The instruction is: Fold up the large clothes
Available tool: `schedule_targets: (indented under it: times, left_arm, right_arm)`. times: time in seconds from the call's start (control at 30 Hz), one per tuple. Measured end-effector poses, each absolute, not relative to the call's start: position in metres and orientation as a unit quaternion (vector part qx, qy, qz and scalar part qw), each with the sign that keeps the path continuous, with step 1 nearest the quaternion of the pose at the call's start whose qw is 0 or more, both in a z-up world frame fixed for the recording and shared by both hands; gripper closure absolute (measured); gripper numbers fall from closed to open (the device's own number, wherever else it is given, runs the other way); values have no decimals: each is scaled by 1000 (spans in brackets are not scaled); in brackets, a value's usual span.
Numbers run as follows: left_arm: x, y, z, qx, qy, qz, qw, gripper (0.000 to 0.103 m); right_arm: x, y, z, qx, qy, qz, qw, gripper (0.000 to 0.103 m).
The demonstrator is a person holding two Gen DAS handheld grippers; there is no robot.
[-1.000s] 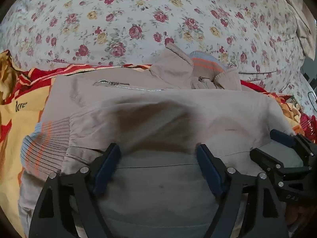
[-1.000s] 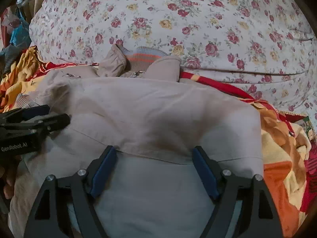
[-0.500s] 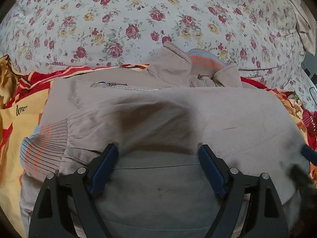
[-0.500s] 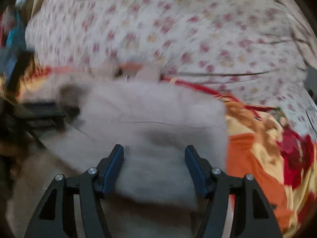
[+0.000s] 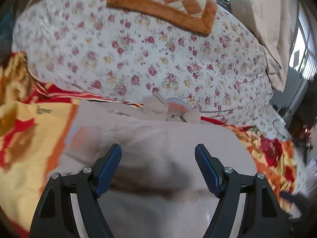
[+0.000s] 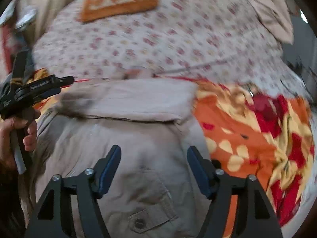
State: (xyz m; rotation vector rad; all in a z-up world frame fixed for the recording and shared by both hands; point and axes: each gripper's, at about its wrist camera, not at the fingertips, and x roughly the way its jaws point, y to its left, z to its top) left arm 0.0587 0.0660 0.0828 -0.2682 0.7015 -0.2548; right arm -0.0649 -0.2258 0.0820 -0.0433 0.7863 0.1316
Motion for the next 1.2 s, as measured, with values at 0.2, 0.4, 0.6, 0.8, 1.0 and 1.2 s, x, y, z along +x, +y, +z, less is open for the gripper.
schedule_targets:
  times: [0.2,0.4,0.6,0.8,1.0,1.2]
  left_arm:
    - [24,79,93,-97,336,-109,930,30]
    - [-39,119,107,-54,358,-79,929,30]
    - [-97,165,89,-86,403,-52,910,30]
    - [-149,143,41,-125,455,-98,876,30]
    - [-181,113,20,-99,479,-151,859,30]
    - [-184,102,11,-99,474,-157,861,40]
  right_arm:
    - [-71,-233,57,-4,377,78,923,29]
    - [-67,-254,44,34,375,53,925,29]
    - [-67,-257,44,47,373,43,926,29]
    - [-88,-262,57,66,369,78,924,29]
    - [-148,-283,57,40,387,82,918,29]
    - [-217,-329,34,103,453,45,885,29]
